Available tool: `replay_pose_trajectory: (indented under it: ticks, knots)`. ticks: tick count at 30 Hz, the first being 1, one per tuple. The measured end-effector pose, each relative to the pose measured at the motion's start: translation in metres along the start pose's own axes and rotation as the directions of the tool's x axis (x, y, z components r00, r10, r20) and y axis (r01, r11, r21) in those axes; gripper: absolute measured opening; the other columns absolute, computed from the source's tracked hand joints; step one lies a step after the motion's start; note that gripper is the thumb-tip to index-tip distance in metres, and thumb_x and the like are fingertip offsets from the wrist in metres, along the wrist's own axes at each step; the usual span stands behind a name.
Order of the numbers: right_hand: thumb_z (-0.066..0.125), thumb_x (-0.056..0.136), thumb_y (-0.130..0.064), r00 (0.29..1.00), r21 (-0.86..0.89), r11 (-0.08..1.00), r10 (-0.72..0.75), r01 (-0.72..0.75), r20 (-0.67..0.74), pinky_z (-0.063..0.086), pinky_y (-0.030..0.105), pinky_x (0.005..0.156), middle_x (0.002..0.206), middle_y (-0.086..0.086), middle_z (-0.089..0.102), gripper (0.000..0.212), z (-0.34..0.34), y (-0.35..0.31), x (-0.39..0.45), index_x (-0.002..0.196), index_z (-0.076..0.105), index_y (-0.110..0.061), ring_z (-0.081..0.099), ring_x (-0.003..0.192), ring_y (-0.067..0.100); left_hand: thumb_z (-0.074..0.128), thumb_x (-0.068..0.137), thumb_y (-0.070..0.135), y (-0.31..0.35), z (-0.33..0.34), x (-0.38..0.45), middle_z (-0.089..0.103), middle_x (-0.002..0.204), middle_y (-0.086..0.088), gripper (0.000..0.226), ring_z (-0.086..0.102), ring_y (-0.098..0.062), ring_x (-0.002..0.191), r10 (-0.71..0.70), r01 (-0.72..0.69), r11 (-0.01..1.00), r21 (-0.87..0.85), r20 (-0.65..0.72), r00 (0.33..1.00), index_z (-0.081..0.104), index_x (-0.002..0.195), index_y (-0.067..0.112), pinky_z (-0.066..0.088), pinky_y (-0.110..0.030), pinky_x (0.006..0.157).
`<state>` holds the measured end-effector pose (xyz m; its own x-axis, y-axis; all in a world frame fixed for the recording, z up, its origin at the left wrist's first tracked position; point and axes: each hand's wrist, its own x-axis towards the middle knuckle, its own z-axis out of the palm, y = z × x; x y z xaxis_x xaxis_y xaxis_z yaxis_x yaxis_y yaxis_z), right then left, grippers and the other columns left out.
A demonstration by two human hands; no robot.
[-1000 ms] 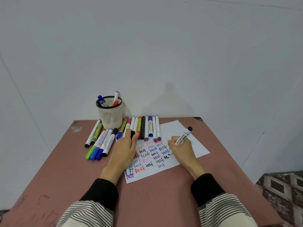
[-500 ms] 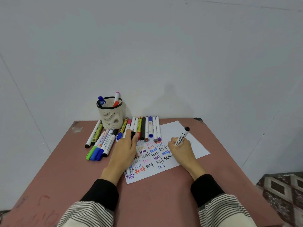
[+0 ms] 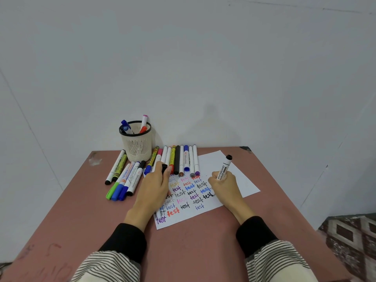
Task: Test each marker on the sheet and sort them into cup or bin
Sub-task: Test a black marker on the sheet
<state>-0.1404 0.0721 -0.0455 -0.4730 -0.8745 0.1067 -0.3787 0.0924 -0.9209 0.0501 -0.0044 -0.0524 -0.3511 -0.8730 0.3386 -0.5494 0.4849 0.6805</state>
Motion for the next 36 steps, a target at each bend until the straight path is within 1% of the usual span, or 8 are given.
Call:
replay_pose_trajectory:
  ticks: [6,11,17,21,26,28,32,36]
  knots:
    - [0.051,0.090,-0.004,1.000,0.030,0.999,-0.014,0.014,0.001,0.023,0.019,0.043,0.045,-0.014,0.024,0.047,-0.001,0.002,-0.001,0.056,0.024,-0.022,0.022,0.042,0.005,0.031,0.100,0.045,0.001,0.001,0.000,0.050,0.065,0.002,0.026,0.053,-0.005,0.054,0.013,-0.012,1.000,0.021,-0.023,1.000,0.040,0.093,0.023,0.037,-0.023,0.051]
    - [0.050,0.090,-0.005,1.000,-0.018,1.000,-0.012,0.012,-0.025,0.023,0.022,0.046,0.046,-0.012,0.024,0.046,0.002,0.003,0.001,0.057,0.024,-0.021,0.022,0.041,0.005,0.032,0.101,0.045,0.002,0.000,-0.001,0.051,0.065,0.001,0.025,0.054,0.002,0.055,0.017,-0.017,1.000,-0.005,0.002,1.000,0.041,0.093,0.023,0.041,-0.028,0.052]
    - [0.058,0.094,-0.020,0.982,0.045,0.994,-0.089,0.098,-0.164,0.026,0.020,0.044,0.050,-0.001,0.030,0.049,0.002,0.001,-0.001,0.055,0.029,-0.018,0.028,0.046,0.011,0.033,0.102,0.041,0.005,-0.003,0.001,0.059,0.072,0.000,0.024,0.062,-0.007,0.057,0.065,-0.067,0.983,-0.170,-0.016,0.998,0.043,0.091,0.022,0.049,-0.029,0.057]
    - [0.061,0.093,-0.034,0.980,0.036,0.991,-0.121,0.128,-0.159,0.031,0.018,0.041,0.044,-0.008,0.044,0.038,0.017,-0.006,0.000,0.065,0.046,-0.015,0.039,0.040,0.005,0.032,0.101,0.044,0.000,-0.005,0.005,0.056,0.078,0.001,0.028,0.057,-0.009,0.069,0.114,-0.124,0.980,-0.154,-0.070,0.991,0.048,0.093,0.022,0.049,-0.034,0.066]
    - [0.067,0.090,-0.032,0.980,0.228,0.955,-0.171,0.190,-0.101,0.042,0.020,0.051,0.071,0.009,0.065,0.020,0.044,-0.021,0.005,0.077,0.059,-0.019,0.056,0.060,0.011,0.032,0.102,0.041,-0.008,-0.005,0.008,0.054,0.115,0.011,0.030,0.048,0.005,0.106,0.079,-0.098,0.981,-0.169,-0.115,0.990,0.050,0.123,0.029,0.037,-0.017,0.091]
    - [0.068,0.090,-0.029,0.986,0.295,0.941,-0.159,0.168,-0.053,0.046,0.019,0.060,0.080,0.001,0.068,0.008,0.049,-0.024,0.008,0.086,0.068,-0.021,0.059,0.070,0.008,0.029,0.102,0.042,-0.011,-0.006,0.009,0.048,0.124,0.011,0.041,0.043,0.000,0.116,0.042,-0.066,0.977,-0.201,-0.119,0.992,0.045,0.138,0.028,0.033,-0.020,0.100]
    - [0.057,0.096,-0.017,0.999,0.509,0.861,-0.026,0.002,0.040,0.039,0.020,0.052,0.074,0.000,0.063,0.017,0.050,-0.027,0.015,0.104,0.073,-0.017,0.045,0.052,0.008,0.032,0.105,0.028,-0.017,-0.005,0.014,0.046,0.106,0.002,0.038,0.052,-0.015,0.092,-0.004,-0.018,0.967,-0.252,-0.089,0.996,0.043,0.141,0.032,0.048,-0.029,0.086]
    - [0.058,0.092,-0.003,0.993,0.615,0.783,0.037,-0.096,0.108,0.038,0.025,0.052,0.070,0.011,0.063,0.008,0.043,-0.027,0.017,0.085,0.059,-0.007,0.045,0.050,0.013,0.049,0.101,0.022,-0.010,-0.007,0.014,0.058,0.113,0.015,0.023,0.061,-0.004,0.094,-0.003,-0.026,0.936,-0.351,-0.084,0.996,0.055,0.118,0.036,0.055,-0.025,0.080]
